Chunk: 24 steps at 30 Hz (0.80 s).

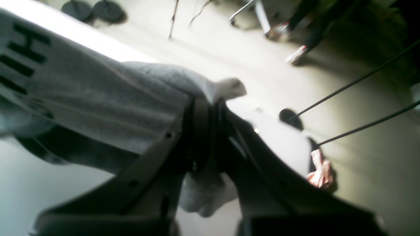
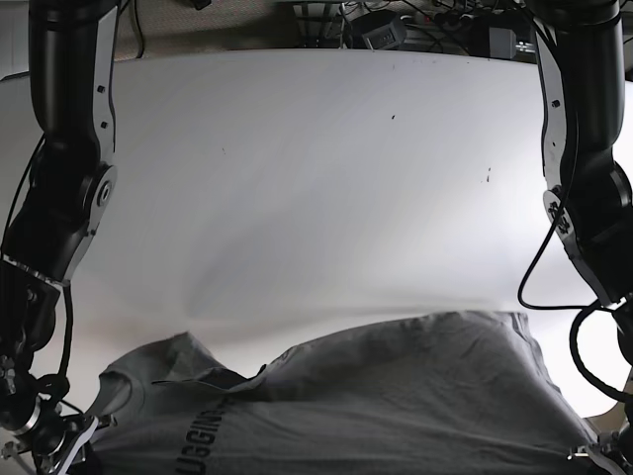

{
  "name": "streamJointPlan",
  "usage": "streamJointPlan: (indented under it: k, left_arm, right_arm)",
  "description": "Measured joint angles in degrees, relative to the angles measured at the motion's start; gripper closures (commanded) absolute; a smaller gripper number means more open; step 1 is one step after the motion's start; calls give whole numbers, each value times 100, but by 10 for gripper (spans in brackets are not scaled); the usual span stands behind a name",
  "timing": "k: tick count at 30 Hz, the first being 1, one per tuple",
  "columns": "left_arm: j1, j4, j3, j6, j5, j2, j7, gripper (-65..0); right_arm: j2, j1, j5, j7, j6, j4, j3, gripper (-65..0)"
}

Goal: Fold the T-shirt properly
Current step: 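Lift the shirt's lower half and fold it over toward the collar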

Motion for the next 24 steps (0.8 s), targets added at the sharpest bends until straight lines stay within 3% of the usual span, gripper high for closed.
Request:
streamJointPlan:
  k: [4,7,10,11,14,18,20,24]
  left_arm:
    - [-448,15,107,-4,-94,-87,-155,0]
    - [70,396,37,-2,-42,-103,-116,0]
    - [1290,1134,-431,-59,-116,-57,-125,0]
    - [1919,1436,-651,-81,-114,-50,-94,0]
    - [3467,2114,-1139,-83,-168,-2,-83,0]
    - [5143,2481,-1781,-68,-1123,26,-103,0]
    - [5799,2533,-2120,-39,-1346,44,-83,0]
    - [6507,2568,-2474,-46,-1478,284,-122,0]
  right_arm:
    - [-2,807,44,-398,2,129,-4,-17]
    - [-50,304,50,-564,4,726,20,-17]
    - [-85,-942,66,-612,7,1447,181,-17]
    - [-221,-1611,81,-625,4,1814,431,-17]
    - [-339,-3283,664,-638,2,2468,706,-17]
    - [-645,-4957,1143,-627,-46,3053,1132,-17]
    - [-815,-5611,1130,-634,-9,3215,1296,-17]
    - [-815,-6511,1132,-616,-2,3600,1318,-17]
